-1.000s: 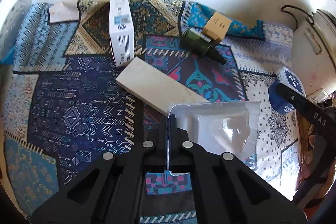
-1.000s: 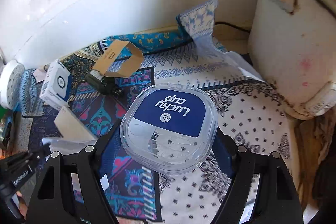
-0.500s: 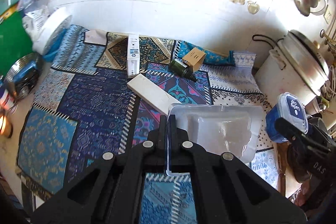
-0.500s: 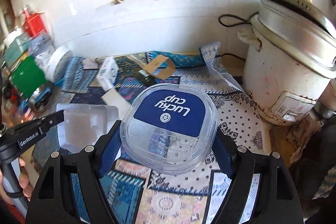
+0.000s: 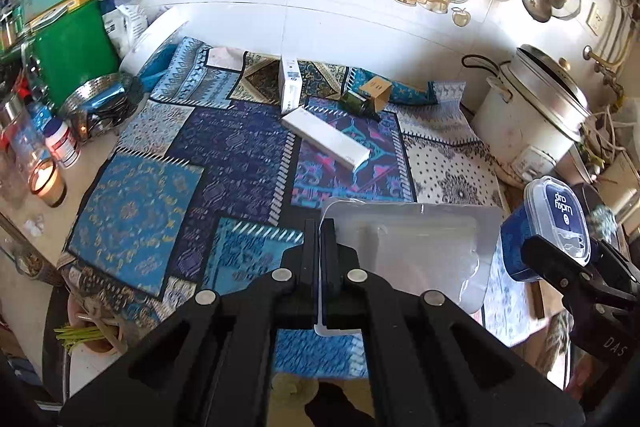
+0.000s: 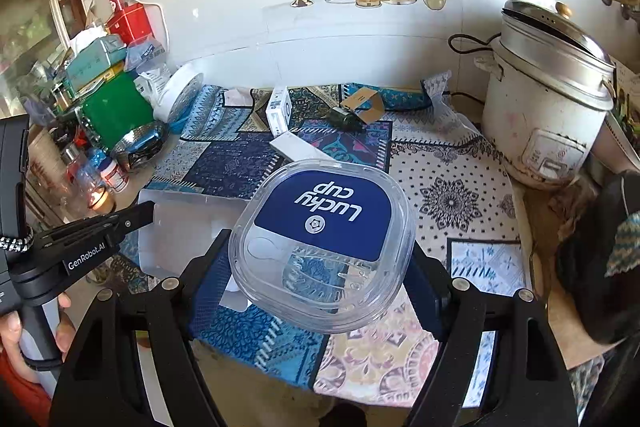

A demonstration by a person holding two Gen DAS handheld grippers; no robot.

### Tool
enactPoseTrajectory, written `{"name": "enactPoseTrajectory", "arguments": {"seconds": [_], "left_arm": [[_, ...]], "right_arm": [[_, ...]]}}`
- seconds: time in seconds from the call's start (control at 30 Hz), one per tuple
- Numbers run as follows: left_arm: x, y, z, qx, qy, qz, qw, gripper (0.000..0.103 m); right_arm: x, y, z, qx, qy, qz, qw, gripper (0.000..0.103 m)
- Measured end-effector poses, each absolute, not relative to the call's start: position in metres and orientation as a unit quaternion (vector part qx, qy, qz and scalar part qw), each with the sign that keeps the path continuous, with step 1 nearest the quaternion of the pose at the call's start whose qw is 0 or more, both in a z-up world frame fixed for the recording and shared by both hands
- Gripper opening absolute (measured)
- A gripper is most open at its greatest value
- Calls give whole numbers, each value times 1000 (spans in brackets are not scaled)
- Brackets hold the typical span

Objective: Collect trash
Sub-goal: 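Lift the tray and Lucky cup box and carry them down toward the bin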

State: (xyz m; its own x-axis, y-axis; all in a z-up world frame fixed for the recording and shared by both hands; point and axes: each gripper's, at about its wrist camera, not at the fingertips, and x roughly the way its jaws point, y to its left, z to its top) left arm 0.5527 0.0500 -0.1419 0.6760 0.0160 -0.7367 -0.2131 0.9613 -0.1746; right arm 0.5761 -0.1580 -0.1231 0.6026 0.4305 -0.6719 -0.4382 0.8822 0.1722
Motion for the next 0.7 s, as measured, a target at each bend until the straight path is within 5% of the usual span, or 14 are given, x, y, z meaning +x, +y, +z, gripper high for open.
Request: {"name": "enactPoseTrajectory", "arguments": {"seconds": [0.7], "left_arm": [[354,100,-233,-88,491,38,866,0]], "right_arm": [[398,-130,-216,27,471,152,869,77]]}}
